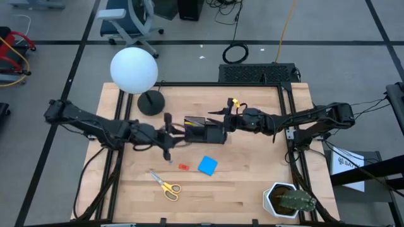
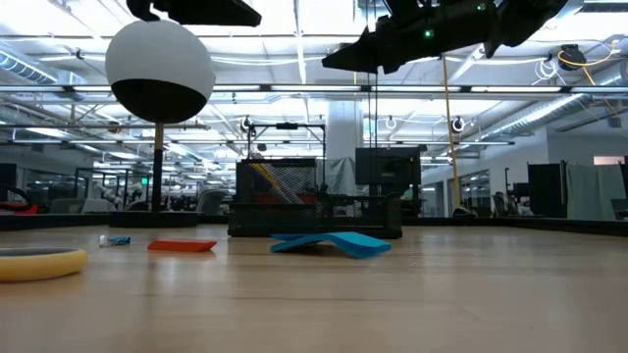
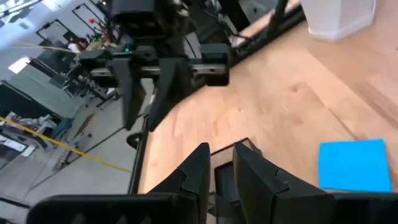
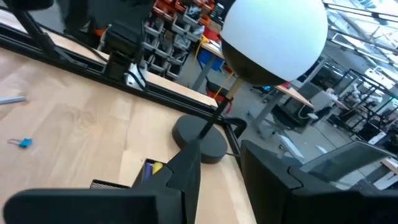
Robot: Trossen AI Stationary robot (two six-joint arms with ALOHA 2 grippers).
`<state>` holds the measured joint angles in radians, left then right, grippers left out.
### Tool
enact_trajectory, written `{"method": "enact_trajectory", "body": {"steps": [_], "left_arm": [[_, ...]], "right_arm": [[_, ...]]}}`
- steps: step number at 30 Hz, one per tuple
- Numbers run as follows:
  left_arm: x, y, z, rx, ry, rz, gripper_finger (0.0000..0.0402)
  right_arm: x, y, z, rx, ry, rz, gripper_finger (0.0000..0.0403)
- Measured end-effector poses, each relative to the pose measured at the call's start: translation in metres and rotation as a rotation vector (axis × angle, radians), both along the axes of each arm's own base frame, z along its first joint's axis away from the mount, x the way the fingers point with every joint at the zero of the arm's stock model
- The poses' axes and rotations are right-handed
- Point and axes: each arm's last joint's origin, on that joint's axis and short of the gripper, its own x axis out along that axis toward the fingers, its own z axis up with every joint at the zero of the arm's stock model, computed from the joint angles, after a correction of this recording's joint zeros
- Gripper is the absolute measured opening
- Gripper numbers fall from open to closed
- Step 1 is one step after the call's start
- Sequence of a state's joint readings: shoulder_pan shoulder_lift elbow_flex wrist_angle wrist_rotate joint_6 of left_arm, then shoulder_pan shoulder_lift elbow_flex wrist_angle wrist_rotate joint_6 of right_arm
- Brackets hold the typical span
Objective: Pick and place office supplies into organizer
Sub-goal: Put the blue sticky note into the desk organizer
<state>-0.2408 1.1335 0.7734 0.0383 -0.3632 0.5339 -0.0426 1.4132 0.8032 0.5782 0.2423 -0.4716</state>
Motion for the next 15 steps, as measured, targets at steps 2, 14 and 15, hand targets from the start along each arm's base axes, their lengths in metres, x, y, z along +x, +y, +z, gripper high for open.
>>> {"method": "enact_trajectory", "body": {"steps": [2, 14, 15], "left_arm": [[0.007, -0.009, -0.004, 0.021, 0.025, 0.003, 0.0078], [0.023, -0.057, -0.025, 0.085, 0.083, -0.008, 0.0174], [0.023, -0.061, -0.026, 0.085, 0.083, -0.008, 0.0183]], "right_arm": [[0.000, 0.000, 0.000, 0.016, -0.005, 0.002, 0.0105], [-0.001, 0.006, -0.010, 0.101, 0.078, 0.010, 0.0105], [-0.002, 0.008, -0.012, 0.108, 0.098, 0.015, 0.0105]]}}
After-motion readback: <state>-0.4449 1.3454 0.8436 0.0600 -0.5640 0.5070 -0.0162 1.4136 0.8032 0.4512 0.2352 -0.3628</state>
